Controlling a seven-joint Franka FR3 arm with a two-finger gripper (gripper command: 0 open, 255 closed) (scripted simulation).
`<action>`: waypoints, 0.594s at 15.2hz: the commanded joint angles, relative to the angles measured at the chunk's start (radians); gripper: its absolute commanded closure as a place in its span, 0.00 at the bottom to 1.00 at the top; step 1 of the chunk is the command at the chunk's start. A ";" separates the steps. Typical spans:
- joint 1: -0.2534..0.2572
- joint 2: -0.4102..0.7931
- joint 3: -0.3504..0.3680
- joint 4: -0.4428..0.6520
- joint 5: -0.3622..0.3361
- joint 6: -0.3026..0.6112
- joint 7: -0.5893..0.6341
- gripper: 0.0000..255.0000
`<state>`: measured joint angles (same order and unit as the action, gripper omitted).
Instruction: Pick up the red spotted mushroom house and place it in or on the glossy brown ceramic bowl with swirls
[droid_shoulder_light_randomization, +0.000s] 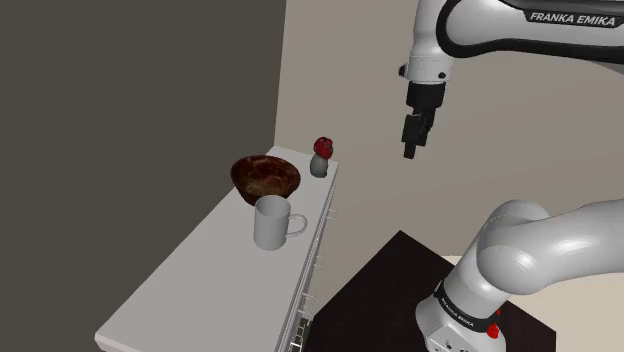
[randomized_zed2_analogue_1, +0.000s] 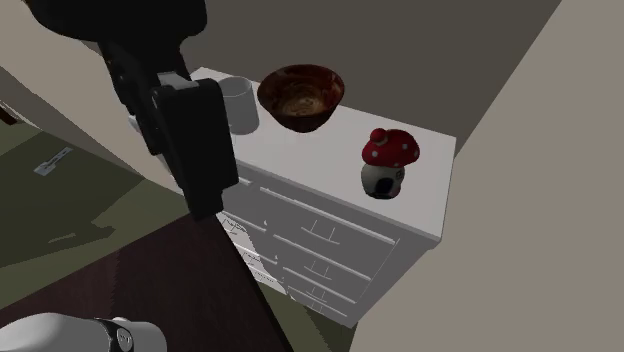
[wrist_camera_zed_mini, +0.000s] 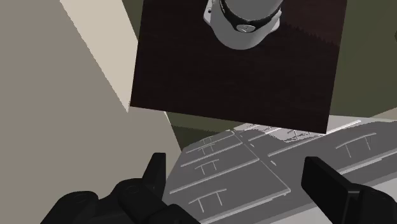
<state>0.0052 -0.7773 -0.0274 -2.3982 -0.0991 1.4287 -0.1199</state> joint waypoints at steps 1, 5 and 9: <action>0.000 0.000 0.000 0.000 0.000 0.000 0.000 0.00; -0.001 0.163 -0.006 0.068 0.010 0.089 0.015 0.00; -0.001 0.327 -0.012 0.157 0.020 0.159 0.026 0.00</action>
<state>0.0046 -0.5035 -0.0367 -2.2703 -0.0815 1.5638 -0.0958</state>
